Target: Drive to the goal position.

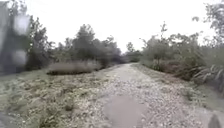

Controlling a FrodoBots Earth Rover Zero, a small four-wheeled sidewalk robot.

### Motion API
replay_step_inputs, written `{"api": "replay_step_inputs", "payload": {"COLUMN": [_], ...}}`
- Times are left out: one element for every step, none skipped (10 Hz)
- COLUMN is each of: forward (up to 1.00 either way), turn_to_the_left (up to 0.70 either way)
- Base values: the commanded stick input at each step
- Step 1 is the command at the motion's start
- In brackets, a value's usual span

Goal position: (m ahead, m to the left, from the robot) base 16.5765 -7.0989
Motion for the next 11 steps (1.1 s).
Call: {"api": "replay_step_inputs", "payload": {"forward": [0.70, 0.70, 0.70, 0.70, 0.70, 0.70, 0.70, 0.70, 0.70, 0.70, 0.70], "turn_to_the_left": [-0.27, -0.07, 0.00, 0.00, 0.00, 0.00, 0.00, 0.00, 0.00, 0.00, 0.00]}}
